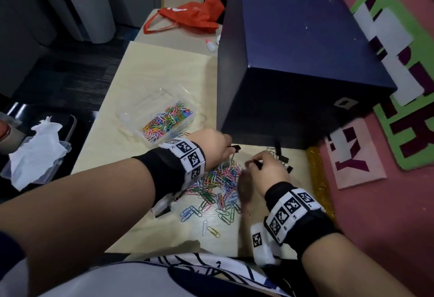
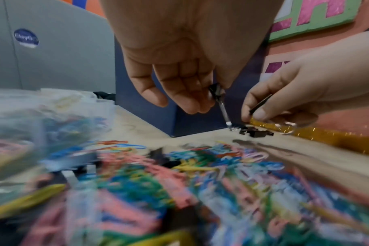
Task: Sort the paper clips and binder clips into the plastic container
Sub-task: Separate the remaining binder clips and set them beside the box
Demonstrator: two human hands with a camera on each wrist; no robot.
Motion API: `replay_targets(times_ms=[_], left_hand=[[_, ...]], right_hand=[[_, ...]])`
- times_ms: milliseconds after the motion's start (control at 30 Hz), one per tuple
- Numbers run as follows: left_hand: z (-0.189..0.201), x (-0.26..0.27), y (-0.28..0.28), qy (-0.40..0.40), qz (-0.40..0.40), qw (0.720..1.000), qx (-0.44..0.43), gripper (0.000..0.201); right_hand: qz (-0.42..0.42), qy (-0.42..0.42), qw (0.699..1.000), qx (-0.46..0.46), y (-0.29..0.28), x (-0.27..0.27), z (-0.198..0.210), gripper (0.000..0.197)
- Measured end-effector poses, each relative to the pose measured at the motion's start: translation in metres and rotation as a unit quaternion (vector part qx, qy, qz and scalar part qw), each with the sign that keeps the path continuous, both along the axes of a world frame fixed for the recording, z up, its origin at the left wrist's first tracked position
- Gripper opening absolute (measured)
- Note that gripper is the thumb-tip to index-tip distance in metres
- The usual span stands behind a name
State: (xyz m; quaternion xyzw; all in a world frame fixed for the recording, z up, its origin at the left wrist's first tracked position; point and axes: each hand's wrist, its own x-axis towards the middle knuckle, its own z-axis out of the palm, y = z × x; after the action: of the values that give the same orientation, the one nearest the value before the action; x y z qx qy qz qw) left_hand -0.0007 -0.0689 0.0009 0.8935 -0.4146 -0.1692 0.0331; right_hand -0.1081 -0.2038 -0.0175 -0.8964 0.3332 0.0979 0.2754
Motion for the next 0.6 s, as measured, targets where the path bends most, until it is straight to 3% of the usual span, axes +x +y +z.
replay_targets(times_ms=[133,300,467,600], left_hand=[[0.0,-0.006,-0.017,0.112,0.059,0.987,-0.101,0.041],[-0.007,0.003,-0.002,0.123,0.076,0.986,-0.084,0.038],[-0.007,0.019,0.031,0.077,0.075,0.994,-0.001,0.025],[-0.011,0.023,0.054,0.064,0.034,0.993,0.095,0.037]], right_hand=[[-0.076,-0.039,0.995,-0.042,-0.011,-0.007,0.01,0.036],[-0.073,-0.017,0.994,-0.078,-0.008,-0.008,-0.005,0.051],[0.03,-0.047,0.985,-0.166,0.016,-0.001,-0.011,0.045],[0.146,-0.044,0.977,-0.15,0.032,0.016,-0.012,0.028]])
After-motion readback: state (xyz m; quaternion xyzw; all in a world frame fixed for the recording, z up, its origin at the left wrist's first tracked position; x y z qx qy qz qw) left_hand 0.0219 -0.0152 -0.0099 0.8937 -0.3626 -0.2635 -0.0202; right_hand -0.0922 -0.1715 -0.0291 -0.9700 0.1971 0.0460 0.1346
